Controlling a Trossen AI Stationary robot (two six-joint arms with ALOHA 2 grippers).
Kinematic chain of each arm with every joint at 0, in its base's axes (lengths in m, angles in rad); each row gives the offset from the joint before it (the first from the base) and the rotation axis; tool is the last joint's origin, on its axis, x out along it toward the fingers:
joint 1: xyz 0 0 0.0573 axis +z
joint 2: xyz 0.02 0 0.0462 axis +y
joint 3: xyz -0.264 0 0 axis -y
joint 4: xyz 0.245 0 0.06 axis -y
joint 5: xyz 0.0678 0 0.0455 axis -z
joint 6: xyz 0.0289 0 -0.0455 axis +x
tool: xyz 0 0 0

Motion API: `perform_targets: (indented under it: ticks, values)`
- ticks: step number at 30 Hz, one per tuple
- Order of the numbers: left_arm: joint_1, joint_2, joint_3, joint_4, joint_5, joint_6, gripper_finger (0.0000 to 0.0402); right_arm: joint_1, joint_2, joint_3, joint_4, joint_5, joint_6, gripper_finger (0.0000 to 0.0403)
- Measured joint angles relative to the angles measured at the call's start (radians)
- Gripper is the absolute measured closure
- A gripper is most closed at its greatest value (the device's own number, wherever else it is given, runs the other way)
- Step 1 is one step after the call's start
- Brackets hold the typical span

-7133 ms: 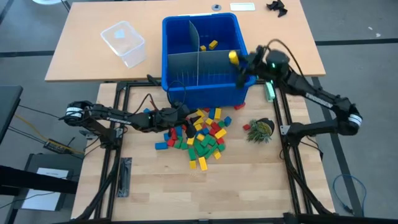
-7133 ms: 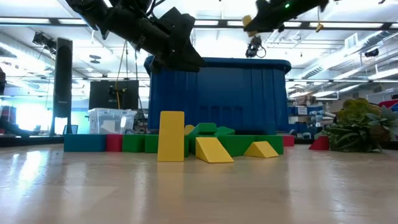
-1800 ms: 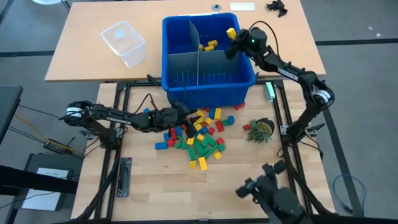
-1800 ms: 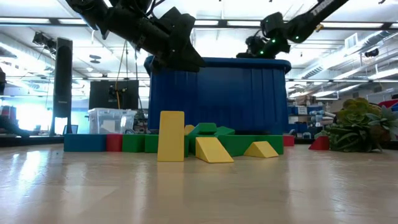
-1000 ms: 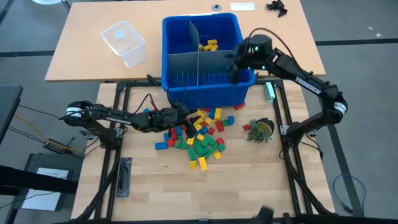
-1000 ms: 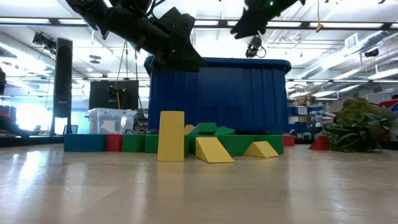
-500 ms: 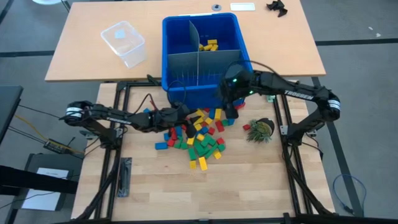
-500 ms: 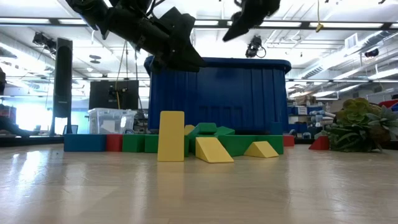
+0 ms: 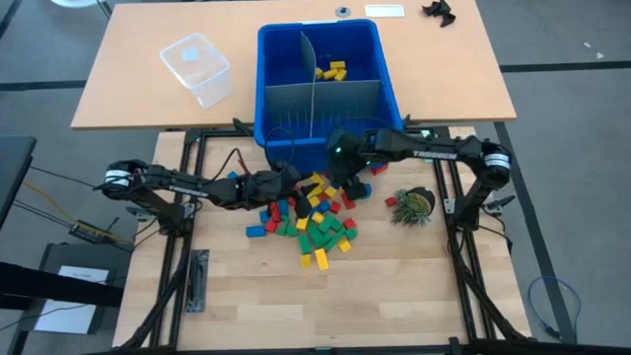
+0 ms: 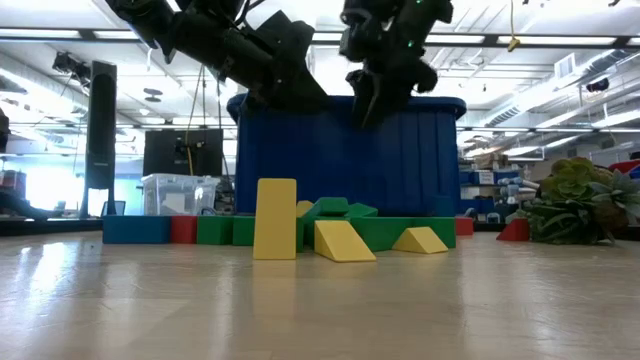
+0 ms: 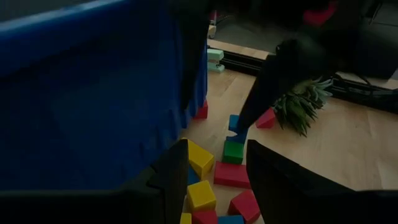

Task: Sort Items/Unsort Items

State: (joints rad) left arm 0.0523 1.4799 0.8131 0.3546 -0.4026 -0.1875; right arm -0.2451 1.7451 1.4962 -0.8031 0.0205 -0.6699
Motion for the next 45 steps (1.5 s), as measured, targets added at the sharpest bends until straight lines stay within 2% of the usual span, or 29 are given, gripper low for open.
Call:
perform_targets:
  ticks: [5,8,13,19,21,27,33,39,45]
  values:
    - [0.0,0.0,0.0,0.003,0.0,0.0,0.0234,0.031,0.017,-0.004,0.017,0.166,-0.075,0.0185]
    - [0.0,0.0,0.0,0.01,0.0,0.0,0.0234,0.039,-0.004,-0.009,0.019,0.2,-0.086,0.0194]
    - [0.0,0.0,0.0,0.019,0.0,0.0,0.0234,0.046,-0.035,-0.008,0.019,0.2,-0.076,0.0205]
    - [0.0,0.0,0.0,0.02,0.0,0.0,0.0234,0.089,-0.032,-0.008,-0.023,0.105,0.028,0.0207]
    - [0.0,0.0,0.0,0.02,0.0,0.0,0.0234,0.106,-0.029,-0.009,-0.025,0.103,0.073,0.0207]
    - [0.0,0.0,0.0,0.021,0.0,0.0,0.0234,0.137,-0.028,-0.124,0.035,0.111,0.079,0.0213]
    - [0.0,0.0,0.0,0.021,0.0,0.0,0.0234,0.127,-0.029,-0.287,0.252,0.15,0.011,0.0221]
    - [0.0,0.0,0.0,0.021,0.0,0.0,0.0234,0.11,-0.029,-0.423,0.541,0.139,-0.155,0.0222]
    - [0.0,0.0,0.0,0.021,0.0,0.0,0.0234,0.084,-0.029,-0.491,0.607,0.106,-0.204,0.0223]
